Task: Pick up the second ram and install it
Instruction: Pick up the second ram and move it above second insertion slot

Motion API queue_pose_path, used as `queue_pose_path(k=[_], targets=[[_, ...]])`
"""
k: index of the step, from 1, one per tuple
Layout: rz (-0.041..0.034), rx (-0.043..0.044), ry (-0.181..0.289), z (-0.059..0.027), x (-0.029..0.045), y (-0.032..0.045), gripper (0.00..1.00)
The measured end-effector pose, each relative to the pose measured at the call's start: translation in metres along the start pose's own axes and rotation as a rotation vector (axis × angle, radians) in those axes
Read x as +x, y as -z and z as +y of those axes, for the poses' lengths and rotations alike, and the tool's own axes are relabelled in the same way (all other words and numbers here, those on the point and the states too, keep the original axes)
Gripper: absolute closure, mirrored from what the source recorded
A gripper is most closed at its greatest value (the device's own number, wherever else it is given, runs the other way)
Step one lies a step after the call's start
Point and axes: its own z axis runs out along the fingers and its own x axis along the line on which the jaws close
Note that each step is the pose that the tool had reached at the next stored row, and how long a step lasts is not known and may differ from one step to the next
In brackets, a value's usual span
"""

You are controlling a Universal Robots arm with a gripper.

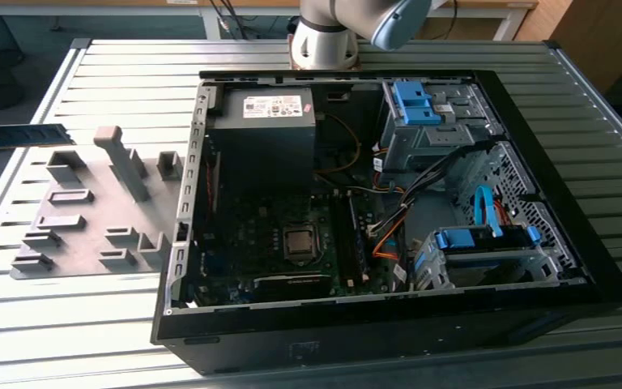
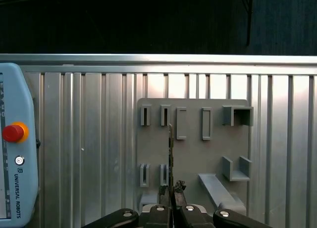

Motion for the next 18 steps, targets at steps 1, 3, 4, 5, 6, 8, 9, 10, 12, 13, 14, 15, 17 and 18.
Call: queue_pose_path(k=[1,3,4,5,6,8,9,10,12,13,14,15,17,18], targets=[[0.0000,0.0000,0.000,-0.0009,0.0000,0.0000,0.86],[0.0000,0.0000,0.000,-0.0024,0.0000,-0.0001,0.86],[0.0000,0.0000,0.000,-0.0032,0.0000,-0.0001,0.86],[0.0000,0.0000,0.000,-0.0040,0.0000,-0.0001,0.86],[0.0000,0.0001,0.000,-0.0048,0.0000,-0.0002,0.86],[0.0000,0.0000,0.000,-0.0066,0.0000,-0.0002,0.86],[0.0000,0.0000,0.000,-0.0075,0.0000,-0.0002,0.86],[0.0000,0.0000,0.000,-0.0085,0.0000,-0.0002,0.86],[-0.0001,0.0001,0.000,-0.0106,0.0000,-0.0003,0.86],[0.0000,0.0000,0.000,-0.0117,-0.0001,-0.0003,0.86],[0.0000,0.0000,0.000,-0.0128,-0.0001,-0.0003,0.86],[0.0000,0.0000,0.000,-0.0138,-0.0001,-0.0004,0.86],[0.0000,0.0000,0.000,-0.0159,-0.0001,-0.0004,0.86],[0.0000,0.0000,0.000,-0.0170,-0.0001,-0.0004,0.86]])
